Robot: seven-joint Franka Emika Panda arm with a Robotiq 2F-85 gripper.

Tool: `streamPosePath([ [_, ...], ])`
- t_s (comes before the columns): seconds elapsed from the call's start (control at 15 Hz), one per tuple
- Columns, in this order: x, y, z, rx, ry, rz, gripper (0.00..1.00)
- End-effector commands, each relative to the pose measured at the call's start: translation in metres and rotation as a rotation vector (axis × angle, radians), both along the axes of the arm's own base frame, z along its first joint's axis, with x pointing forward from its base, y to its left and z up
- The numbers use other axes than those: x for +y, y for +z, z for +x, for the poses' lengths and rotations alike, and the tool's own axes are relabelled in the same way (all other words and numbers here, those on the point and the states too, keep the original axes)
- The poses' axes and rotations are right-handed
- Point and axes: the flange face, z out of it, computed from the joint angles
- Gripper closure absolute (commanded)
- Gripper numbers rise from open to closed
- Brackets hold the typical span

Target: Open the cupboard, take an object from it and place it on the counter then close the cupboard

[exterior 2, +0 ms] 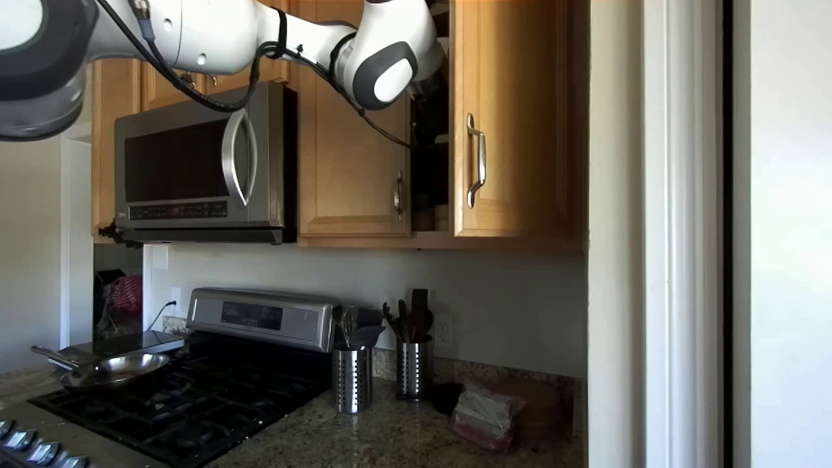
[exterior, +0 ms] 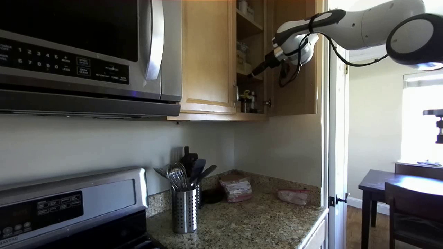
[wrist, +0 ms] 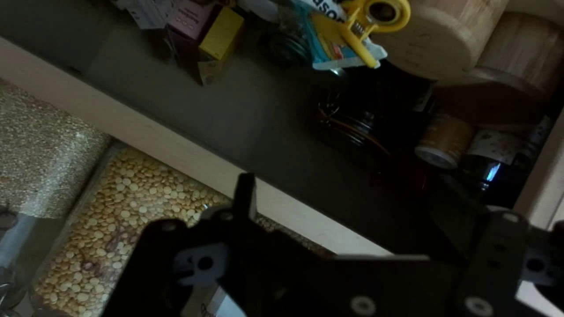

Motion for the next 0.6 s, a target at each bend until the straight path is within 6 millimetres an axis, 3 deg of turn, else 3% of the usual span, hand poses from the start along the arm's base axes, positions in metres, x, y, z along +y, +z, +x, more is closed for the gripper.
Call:
streamPosePath([
  [0.0, 0.002, -0.005, -0.014, 0.043, 0.005, -0.046, 0.0],
  [0.53, 0.01, -0.026, 0.006, 0.121, 0.092, -0.158, 0.0],
])
